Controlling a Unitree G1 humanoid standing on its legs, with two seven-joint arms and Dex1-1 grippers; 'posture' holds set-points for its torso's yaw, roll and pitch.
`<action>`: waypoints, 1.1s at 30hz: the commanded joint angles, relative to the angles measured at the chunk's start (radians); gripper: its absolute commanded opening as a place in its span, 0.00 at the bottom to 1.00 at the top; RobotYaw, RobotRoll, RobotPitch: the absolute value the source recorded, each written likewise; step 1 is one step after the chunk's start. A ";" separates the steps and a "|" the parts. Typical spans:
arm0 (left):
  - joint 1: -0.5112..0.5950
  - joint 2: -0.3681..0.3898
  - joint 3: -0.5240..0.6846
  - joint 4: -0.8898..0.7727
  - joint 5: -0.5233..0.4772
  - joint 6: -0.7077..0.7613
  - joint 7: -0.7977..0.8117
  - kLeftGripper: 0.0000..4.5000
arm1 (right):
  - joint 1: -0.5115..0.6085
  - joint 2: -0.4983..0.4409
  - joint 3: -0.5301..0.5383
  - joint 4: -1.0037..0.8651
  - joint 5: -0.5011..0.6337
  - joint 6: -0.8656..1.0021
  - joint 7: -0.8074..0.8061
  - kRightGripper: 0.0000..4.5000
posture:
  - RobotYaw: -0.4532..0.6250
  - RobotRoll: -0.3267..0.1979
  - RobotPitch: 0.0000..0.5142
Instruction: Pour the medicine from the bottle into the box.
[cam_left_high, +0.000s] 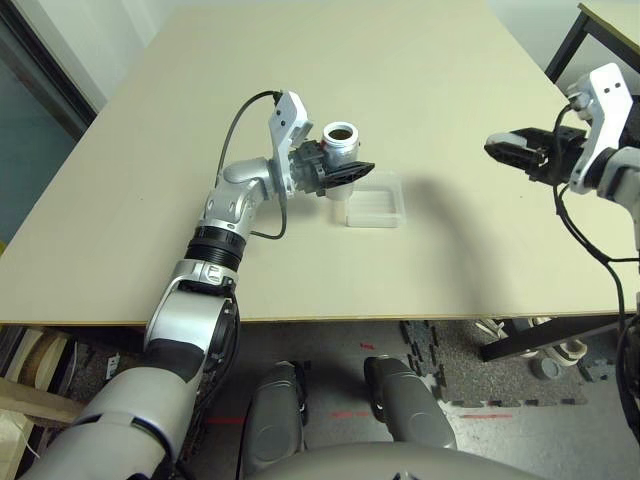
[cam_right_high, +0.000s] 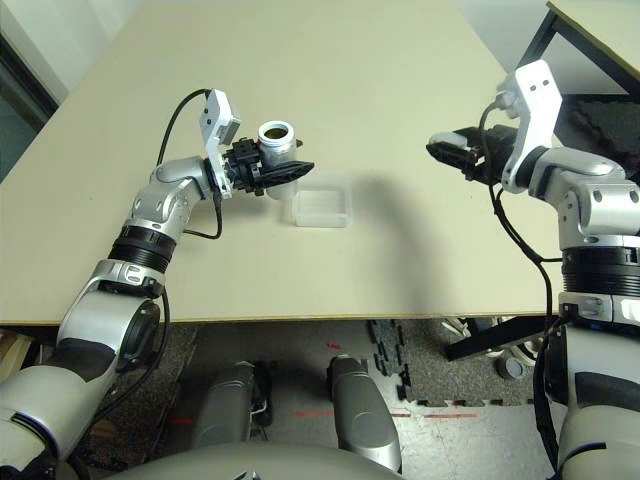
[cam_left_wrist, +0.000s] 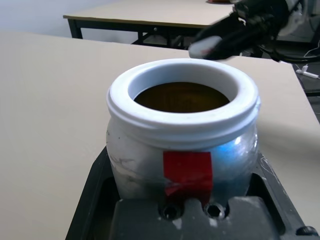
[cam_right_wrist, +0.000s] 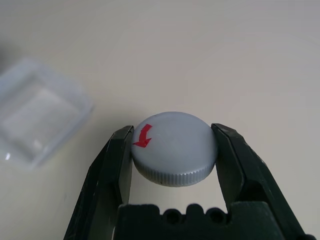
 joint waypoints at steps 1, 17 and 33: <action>-0.013 0.006 0.006 0.002 0.012 -0.009 -0.001 0.58 | -0.001 0.009 0.037 -0.008 -0.034 -0.025 0.005 0.57 | 0.17 0.62 0.24; -0.009 0.017 0.013 0.000 0.019 -0.012 0.012 0.58 | -0.043 0.093 0.050 0.084 -0.101 -0.124 -0.019 0.87 | 0.19 0.62 0.24; -0.047 0.030 0.020 0.058 0.045 -0.039 0.048 0.58 | -0.001 0.072 0.021 0.031 -0.025 -0.229 0.160 1.00 | 0.18 0.62 0.24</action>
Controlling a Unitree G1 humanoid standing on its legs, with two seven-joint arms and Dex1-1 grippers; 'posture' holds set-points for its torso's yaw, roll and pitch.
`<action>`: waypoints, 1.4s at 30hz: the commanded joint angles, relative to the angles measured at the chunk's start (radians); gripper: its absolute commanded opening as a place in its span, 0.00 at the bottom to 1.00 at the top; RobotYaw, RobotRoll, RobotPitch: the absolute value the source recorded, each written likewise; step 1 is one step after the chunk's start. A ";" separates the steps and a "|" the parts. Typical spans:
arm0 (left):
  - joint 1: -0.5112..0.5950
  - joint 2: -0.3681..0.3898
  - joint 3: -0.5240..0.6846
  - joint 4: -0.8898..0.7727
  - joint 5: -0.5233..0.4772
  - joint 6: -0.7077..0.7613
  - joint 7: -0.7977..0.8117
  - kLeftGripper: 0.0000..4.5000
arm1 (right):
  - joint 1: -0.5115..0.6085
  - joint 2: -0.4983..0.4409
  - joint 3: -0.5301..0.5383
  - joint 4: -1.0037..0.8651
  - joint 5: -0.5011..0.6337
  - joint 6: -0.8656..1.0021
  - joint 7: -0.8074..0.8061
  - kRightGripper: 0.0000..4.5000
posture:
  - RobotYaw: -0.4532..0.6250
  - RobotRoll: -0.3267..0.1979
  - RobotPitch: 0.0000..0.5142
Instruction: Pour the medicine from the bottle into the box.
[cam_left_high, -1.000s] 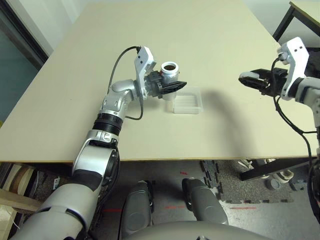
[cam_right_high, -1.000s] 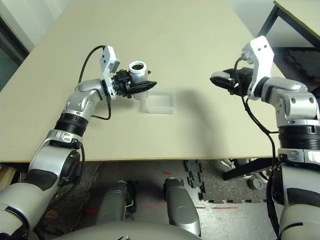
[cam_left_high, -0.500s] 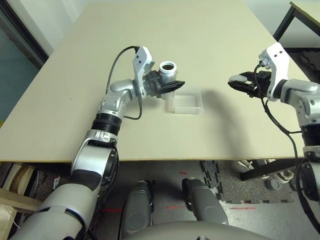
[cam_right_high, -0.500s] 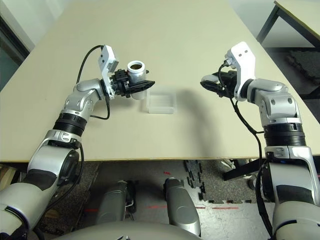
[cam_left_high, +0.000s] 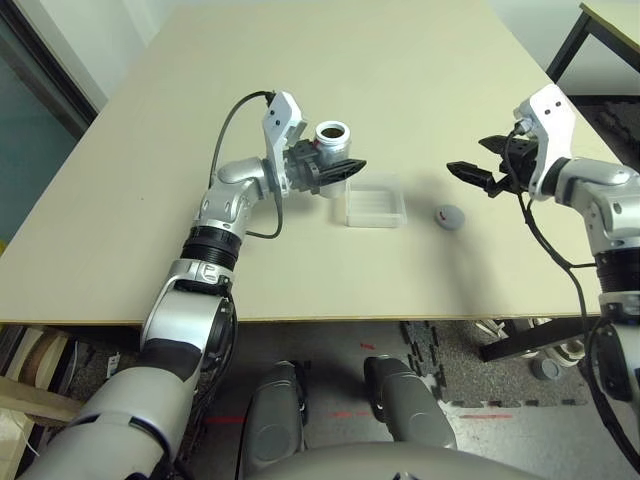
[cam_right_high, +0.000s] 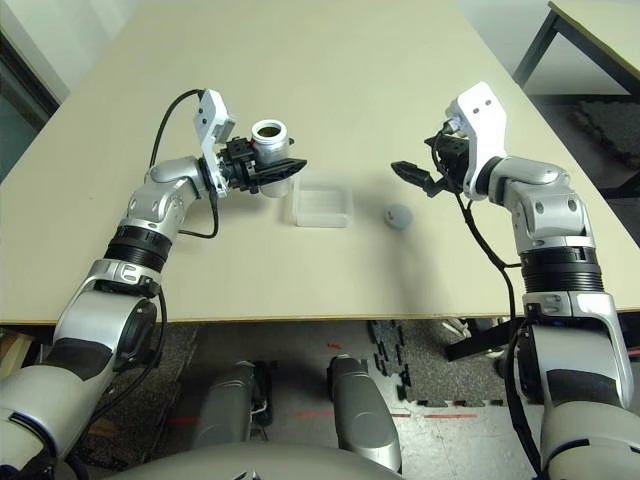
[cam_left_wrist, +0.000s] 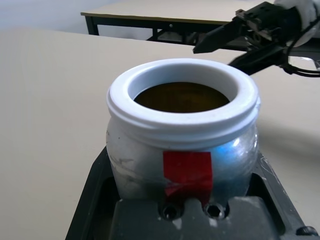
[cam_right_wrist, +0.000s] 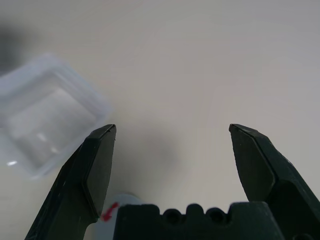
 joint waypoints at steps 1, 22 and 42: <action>-0.037 0.017 0.007 0.048 0.028 -0.027 0.011 0.58 | 0.033 -0.021 -0.018 -0.042 0.058 -0.039 0.110 1.00 | 0.18 0.62 0.24; -0.169 0.055 -0.009 0.336 0.214 -0.267 0.175 0.58 | 0.137 -0.024 0.008 -0.089 0.129 -0.140 0.344 1.00 | 0.18 0.62 0.21; -0.261 0.050 -0.372 0.414 0.755 -0.503 0.696 0.58 | 0.131 0.005 -0.010 -0.087 0.162 -0.105 0.314 1.00 | 0.19 0.62 0.19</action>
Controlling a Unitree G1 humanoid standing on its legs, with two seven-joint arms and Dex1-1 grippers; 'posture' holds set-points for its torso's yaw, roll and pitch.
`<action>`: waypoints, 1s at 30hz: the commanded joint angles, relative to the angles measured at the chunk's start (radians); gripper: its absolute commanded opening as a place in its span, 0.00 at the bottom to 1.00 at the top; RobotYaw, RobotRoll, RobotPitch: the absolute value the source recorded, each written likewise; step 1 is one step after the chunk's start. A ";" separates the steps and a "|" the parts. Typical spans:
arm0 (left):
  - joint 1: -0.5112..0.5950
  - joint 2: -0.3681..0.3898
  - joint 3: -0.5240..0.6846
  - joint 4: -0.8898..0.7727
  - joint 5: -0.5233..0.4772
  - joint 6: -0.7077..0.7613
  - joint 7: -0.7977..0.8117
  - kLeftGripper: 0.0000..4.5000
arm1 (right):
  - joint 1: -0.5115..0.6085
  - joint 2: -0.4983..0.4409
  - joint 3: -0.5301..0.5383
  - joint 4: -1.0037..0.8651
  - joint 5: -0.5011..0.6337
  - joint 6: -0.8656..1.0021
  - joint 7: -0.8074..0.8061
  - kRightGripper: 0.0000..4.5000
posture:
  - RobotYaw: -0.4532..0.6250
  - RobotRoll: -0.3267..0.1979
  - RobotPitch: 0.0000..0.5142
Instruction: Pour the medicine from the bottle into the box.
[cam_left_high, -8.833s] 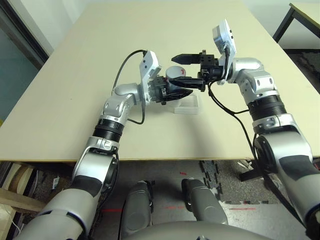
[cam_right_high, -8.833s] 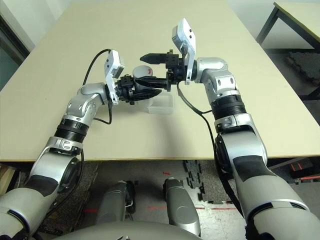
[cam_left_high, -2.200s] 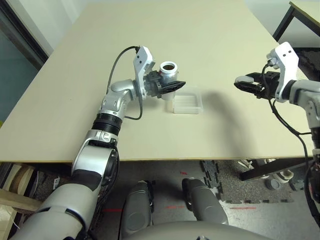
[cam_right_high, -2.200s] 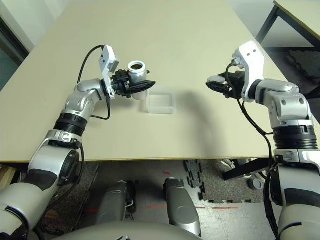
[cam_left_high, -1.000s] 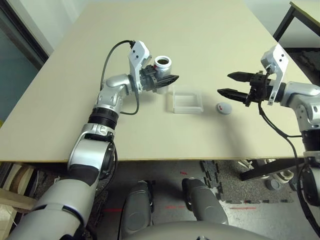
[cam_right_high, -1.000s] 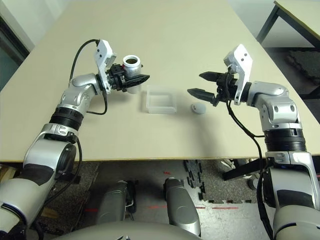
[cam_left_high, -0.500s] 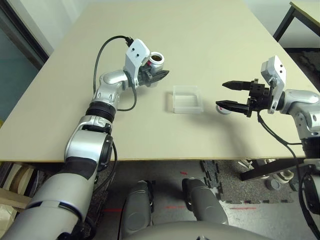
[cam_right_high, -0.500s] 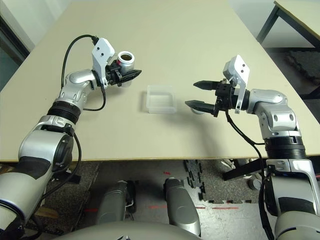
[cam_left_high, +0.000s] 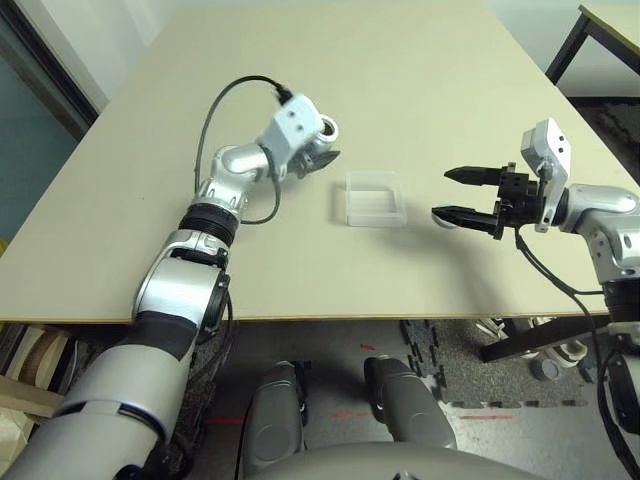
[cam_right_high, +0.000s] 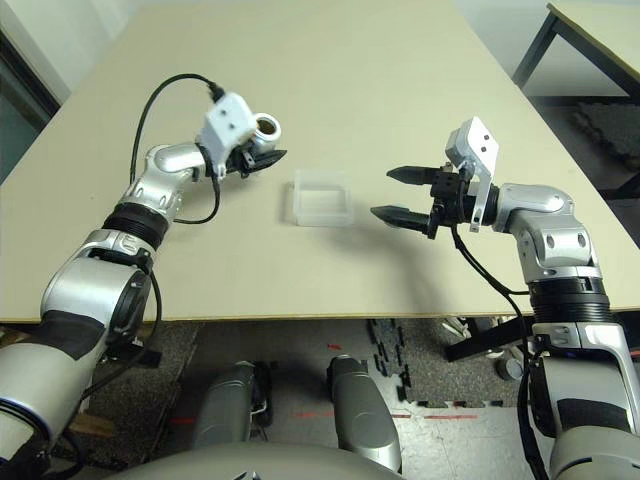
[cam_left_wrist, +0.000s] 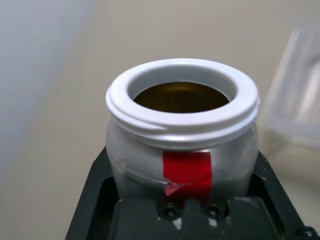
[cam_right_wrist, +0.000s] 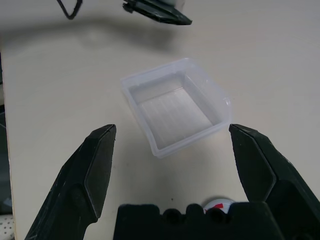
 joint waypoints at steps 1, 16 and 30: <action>-0.066 -0.001 -0.139 0.047 0.205 -0.068 0.212 0.58 | -0.013 0.016 -0.013 -0.004 0.024 0.027 -0.014 1.00 | 0.19 0.62 0.19; -0.356 -0.106 -0.829 0.234 0.985 -0.108 0.987 0.58 | -0.025 0.039 -0.038 -0.025 0.081 0.092 -0.056 1.00 | 0.19 0.62 0.21; -0.346 -0.079 -0.700 0.289 0.842 -0.143 0.829 0.58 | -0.009 0.024 -0.008 -0.010 0.042 0.063 -0.043 1.00 | 0.21 0.62 0.22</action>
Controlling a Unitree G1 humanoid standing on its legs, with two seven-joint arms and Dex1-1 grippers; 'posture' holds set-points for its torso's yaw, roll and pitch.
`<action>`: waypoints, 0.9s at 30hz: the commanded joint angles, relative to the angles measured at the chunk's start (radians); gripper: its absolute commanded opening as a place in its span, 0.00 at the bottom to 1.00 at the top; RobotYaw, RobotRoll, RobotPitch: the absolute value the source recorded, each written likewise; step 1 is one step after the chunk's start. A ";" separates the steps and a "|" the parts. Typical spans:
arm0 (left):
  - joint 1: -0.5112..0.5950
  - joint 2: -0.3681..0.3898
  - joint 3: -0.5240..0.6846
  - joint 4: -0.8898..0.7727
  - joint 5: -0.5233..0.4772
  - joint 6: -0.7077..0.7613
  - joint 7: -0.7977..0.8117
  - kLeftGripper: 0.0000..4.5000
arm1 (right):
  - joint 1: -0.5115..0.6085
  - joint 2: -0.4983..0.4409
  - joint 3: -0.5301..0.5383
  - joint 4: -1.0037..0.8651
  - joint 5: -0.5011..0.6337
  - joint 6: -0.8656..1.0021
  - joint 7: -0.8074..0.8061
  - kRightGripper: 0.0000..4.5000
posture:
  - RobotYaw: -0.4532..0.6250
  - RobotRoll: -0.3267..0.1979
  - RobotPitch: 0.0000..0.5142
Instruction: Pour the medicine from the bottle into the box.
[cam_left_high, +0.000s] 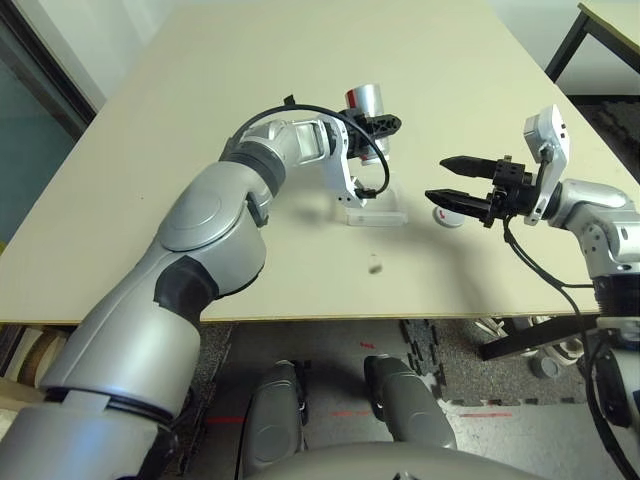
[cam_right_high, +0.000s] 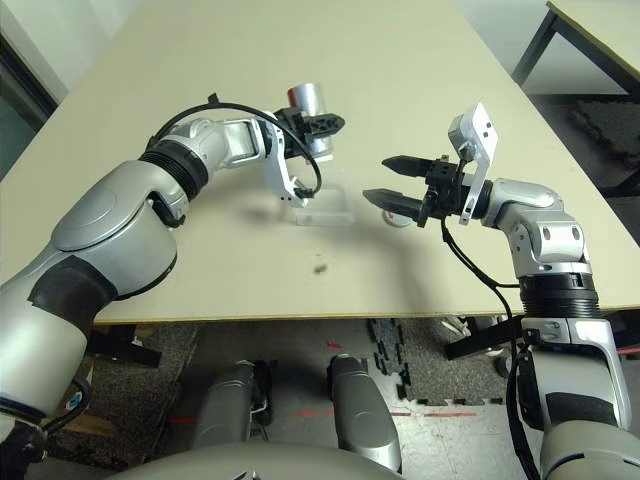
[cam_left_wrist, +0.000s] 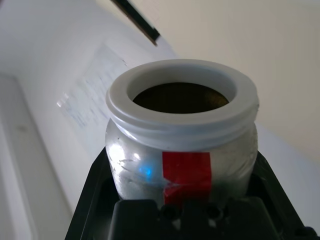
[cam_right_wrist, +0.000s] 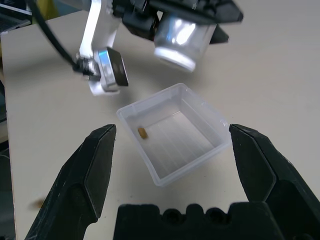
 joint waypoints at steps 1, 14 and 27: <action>0.024 0.019 0.103 0.017 -0.118 -0.030 -0.121 0.58 | 0.011 -0.009 0.019 0.011 -0.024 -0.019 0.013 1.00 | 0.21 0.62 0.22; 0.188 -0.002 0.880 -0.035 -0.937 0.143 -0.880 0.58 | 0.010 -0.002 0.036 0.019 -0.051 -0.039 0.022 1.00 | 0.21 0.62 0.23; 0.370 -0.002 1.177 -0.192 -1.278 0.381 -1.047 0.58 | 0.005 -0.002 0.054 0.043 -0.082 -0.069 0.042 1.00 | 0.23 0.62 0.23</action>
